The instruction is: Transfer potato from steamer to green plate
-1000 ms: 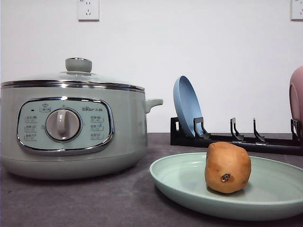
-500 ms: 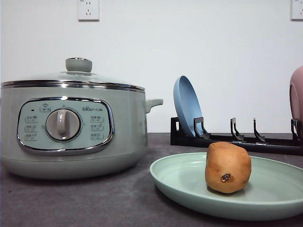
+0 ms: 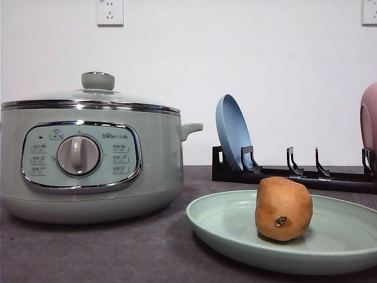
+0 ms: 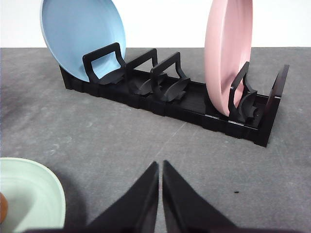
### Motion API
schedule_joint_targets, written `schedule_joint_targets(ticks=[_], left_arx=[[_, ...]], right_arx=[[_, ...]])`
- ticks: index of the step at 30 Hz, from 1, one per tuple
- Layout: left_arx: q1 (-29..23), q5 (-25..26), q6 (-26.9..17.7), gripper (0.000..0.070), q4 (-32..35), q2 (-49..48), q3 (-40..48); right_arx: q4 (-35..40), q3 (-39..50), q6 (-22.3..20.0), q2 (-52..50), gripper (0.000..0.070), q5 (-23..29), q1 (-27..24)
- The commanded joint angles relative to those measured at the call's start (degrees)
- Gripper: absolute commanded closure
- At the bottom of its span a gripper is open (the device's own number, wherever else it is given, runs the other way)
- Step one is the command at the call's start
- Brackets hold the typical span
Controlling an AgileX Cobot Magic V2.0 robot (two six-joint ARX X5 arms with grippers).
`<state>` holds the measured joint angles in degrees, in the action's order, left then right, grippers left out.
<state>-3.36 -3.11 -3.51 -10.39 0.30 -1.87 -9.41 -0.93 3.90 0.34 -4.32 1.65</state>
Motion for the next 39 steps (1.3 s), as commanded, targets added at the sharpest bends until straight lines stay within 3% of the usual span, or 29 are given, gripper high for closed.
schedule_joint_targets(ticks=[1,39], left_arx=[[-0.1,-0.2,0.1,0.0699,-0.5,-0.1,1.1],[-0.1,-0.2,0.1,0.0699,-0.5,-0.1,1.1]], right_arx=[[0.6,0.3,0.8,-0.2,0.07,-0.1,-0.1],[0.6,0.3,0.8,-0.1,0.07,-0.1,-0.1]])
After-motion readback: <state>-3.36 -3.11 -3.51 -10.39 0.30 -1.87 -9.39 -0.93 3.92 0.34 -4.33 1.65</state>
